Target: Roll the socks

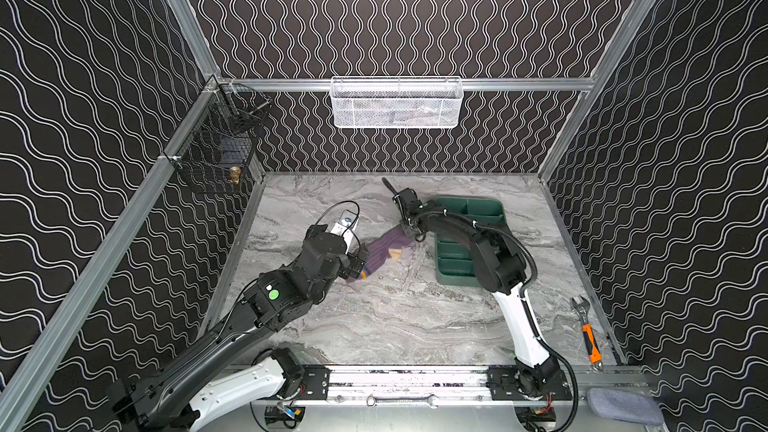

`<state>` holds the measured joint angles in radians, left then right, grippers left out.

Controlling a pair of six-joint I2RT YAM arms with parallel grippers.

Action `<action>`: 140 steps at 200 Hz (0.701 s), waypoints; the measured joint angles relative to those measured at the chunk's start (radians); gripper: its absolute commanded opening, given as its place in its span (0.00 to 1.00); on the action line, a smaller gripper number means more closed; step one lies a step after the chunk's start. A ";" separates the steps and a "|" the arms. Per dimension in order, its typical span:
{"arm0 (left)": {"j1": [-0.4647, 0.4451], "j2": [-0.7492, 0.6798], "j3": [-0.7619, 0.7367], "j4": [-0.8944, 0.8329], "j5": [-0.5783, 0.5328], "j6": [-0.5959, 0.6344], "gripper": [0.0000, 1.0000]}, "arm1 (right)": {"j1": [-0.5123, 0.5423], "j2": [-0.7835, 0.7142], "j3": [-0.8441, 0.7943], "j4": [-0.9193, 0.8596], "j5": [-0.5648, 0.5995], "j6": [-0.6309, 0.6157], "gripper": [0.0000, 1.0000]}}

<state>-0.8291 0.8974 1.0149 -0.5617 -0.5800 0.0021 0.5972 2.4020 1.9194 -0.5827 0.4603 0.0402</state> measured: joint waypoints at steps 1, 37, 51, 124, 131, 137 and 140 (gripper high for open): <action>0.000 0.000 0.000 0.000 -0.001 0.000 0.99 | -0.002 0.000 0.003 -0.002 0.003 -0.003 0.58; 0.006 0.006 0.005 0.000 -0.028 0.004 0.99 | 0.012 -0.116 -0.100 -0.050 -0.031 -0.060 0.80; 0.010 0.011 0.005 0.012 -0.044 0.004 0.99 | 0.032 -0.195 -0.158 -0.053 -0.057 -0.063 0.80; 0.011 -0.125 0.008 0.132 -0.235 -0.003 0.99 | 0.311 -0.553 -0.418 0.224 -0.115 -0.085 0.80; 0.011 -0.147 0.008 0.138 -0.254 -0.002 0.99 | 0.337 -0.543 -0.418 0.242 -0.134 -0.085 0.80; 0.011 -0.164 0.008 0.143 -0.269 0.001 0.99 | 0.356 -0.528 -0.409 0.256 -0.151 -0.083 0.80; 0.011 -0.175 0.008 0.147 -0.275 0.003 0.99 | 0.366 -0.513 -0.398 0.263 -0.165 -0.079 0.80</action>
<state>-0.8181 0.7227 1.0233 -0.4149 -0.8555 0.0051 0.9634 1.8885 1.5215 -0.3199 0.2951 -0.0383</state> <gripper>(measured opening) 0.988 0.801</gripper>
